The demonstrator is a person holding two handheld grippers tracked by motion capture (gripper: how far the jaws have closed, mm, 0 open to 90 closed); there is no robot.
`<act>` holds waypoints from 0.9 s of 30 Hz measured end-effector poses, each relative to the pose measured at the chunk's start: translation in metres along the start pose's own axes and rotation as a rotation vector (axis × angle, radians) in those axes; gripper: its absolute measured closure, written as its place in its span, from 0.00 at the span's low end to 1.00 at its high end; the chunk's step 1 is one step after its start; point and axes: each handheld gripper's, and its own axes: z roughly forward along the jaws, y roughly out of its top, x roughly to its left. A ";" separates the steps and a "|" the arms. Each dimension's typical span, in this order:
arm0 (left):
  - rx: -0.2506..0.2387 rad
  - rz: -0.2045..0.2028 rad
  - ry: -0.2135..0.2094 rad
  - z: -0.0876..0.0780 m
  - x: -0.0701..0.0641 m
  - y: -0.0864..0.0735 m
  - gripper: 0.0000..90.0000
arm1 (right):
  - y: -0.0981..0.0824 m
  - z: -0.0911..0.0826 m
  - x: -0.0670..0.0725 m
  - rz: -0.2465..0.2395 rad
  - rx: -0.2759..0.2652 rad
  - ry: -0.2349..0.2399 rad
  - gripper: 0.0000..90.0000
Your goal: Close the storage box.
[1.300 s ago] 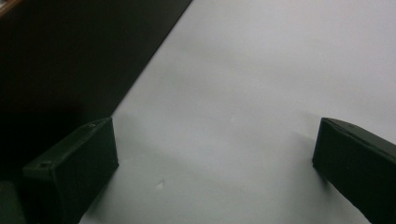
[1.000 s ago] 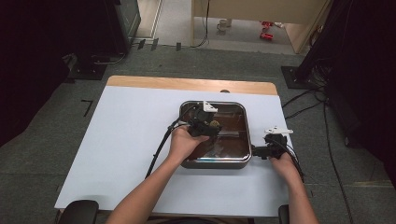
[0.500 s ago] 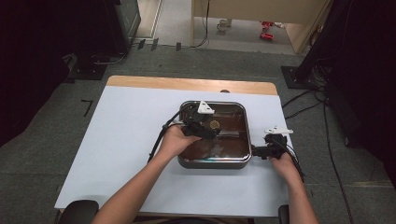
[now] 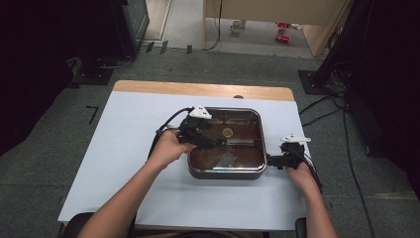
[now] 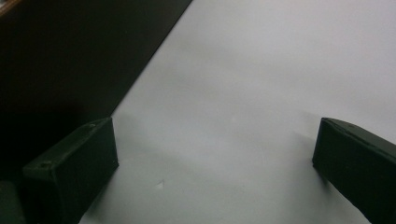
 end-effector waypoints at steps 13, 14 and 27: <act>-0.039 0.024 0.073 -0.033 0.008 -0.031 0.29 | 0.000 0.000 0.000 0.001 0.001 0.000 0.00; -0.039 0.020 0.074 -0.034 0.009 -0.033 0.29 | 0.000 0.000 0.000 0.001 0.001 0.000 0.00; -0.071 -0.002 0.107 -0.059 0.021 -0.065 0.27 | 0.000 0.000 0.000 0.001 0.001 -0.001 0.00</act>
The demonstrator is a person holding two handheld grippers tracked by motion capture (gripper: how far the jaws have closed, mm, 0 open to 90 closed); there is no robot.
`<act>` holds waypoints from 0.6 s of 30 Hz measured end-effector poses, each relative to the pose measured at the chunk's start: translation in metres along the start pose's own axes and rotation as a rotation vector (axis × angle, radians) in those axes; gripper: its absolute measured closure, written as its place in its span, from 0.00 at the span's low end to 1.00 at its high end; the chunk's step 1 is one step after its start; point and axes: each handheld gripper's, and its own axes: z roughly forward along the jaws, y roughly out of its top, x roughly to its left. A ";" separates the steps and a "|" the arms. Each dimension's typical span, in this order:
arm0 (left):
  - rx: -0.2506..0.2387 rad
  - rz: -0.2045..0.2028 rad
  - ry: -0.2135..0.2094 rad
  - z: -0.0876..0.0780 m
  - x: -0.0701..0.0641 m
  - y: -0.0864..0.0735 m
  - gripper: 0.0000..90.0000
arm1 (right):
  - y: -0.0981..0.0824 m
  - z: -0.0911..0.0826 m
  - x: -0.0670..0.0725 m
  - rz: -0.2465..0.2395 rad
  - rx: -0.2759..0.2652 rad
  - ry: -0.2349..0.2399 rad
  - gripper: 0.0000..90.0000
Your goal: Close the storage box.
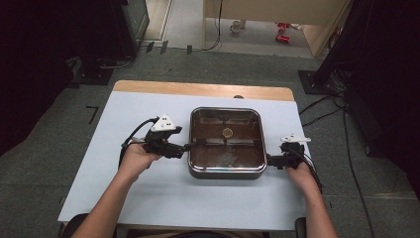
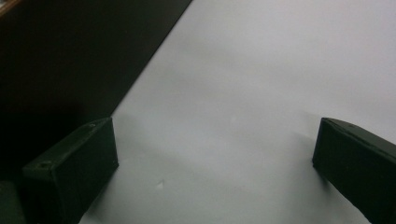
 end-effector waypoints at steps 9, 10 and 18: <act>-0.009 -0.020 0.031 -0.014 0.013 -0.023 0.27 | 0.000 0.000 0.000 0.000 0.000 0.000 0.00; -0.008 -0.024 0.037 -0.014 0.015 -0.026 0.27 | 0.000 0.000 0.000 0.000 0.000 0.000 0.00; 0.017 -0.076 0.087 -0.017 0.030 -0.048 0.27 | 0.000 0.000 0.000 0.001 0.001 0.000 0.00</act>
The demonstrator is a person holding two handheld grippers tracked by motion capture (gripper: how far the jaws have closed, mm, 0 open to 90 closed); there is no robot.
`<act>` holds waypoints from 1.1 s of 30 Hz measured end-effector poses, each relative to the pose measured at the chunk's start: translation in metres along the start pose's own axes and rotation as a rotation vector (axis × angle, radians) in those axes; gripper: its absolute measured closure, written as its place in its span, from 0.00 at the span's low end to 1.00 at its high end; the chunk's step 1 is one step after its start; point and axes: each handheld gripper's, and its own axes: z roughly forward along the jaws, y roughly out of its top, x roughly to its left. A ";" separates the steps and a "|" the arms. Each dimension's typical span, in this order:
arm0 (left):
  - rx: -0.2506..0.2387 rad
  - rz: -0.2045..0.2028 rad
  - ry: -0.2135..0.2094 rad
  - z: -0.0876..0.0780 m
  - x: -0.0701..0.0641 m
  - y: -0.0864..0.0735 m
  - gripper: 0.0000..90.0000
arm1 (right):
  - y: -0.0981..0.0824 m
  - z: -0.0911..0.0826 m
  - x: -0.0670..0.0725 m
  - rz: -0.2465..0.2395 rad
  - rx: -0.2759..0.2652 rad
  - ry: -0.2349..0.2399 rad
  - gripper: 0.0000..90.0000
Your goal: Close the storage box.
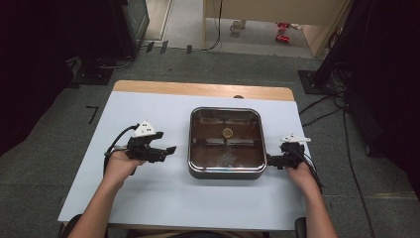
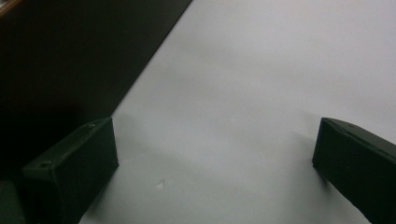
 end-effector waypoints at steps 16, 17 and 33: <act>0.113 -0.014 0.067 0.030 0.028 -0.027 0.25 | 0.000 0.000 0.000 -0.001 0.000 0.000 0.00; 0.117 -0.021 0.067 0.032 0.029 -0.028 0.25 | 0.000 0.000 0.000 -0.001 0.000 0.000 0.00; 0.118 -0.006 0.092 0.050 0.041 -0.040 0.24 | 0.000 0.000 0.000 -0.001 0.000 0.000 0.00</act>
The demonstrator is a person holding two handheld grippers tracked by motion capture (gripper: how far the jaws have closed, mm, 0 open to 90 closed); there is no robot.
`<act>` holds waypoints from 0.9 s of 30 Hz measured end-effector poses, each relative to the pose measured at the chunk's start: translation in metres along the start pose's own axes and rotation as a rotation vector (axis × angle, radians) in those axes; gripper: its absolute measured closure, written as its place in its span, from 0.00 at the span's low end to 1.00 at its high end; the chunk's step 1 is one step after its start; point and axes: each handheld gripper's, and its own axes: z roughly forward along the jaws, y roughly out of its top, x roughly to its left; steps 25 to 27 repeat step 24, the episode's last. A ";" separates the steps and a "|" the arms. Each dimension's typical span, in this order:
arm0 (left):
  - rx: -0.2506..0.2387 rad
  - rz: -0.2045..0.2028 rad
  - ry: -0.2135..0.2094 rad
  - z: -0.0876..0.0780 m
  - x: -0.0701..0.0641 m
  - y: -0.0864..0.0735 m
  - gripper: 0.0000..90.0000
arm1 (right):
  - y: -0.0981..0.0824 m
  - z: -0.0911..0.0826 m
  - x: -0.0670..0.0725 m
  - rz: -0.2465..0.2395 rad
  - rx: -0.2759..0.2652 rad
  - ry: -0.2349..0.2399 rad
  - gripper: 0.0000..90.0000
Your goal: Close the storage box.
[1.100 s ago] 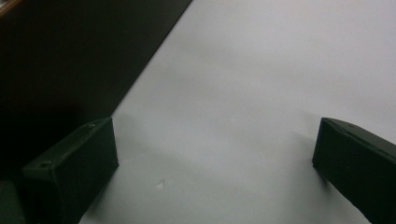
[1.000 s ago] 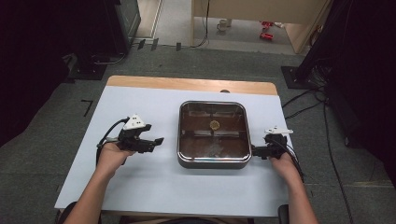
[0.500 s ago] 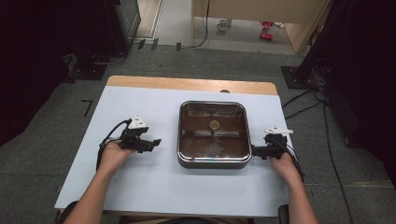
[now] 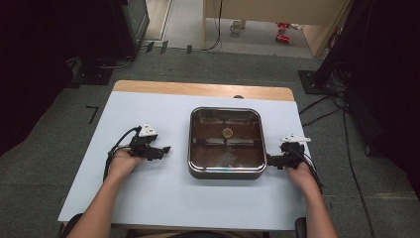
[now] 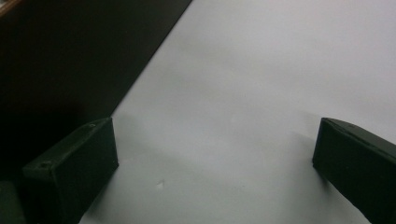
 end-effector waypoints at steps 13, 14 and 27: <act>-0.002 0.020 0.013 0.001 -0.003 -0.001 0.19 | 0.000 0.000 0.000 0.000 0.000 0.000 0.00; -0.002 0.020 0.013 0.001 -0.003 -0.001 0.19 | 0.000 0.000 0.000 0.000 0.000 0.000 0.00; -0.002 0.019 0.013 0.001 -0.003 -0.001 0.19 | 0.000 0.000 0.000 0.002 0.001 0.000 0.00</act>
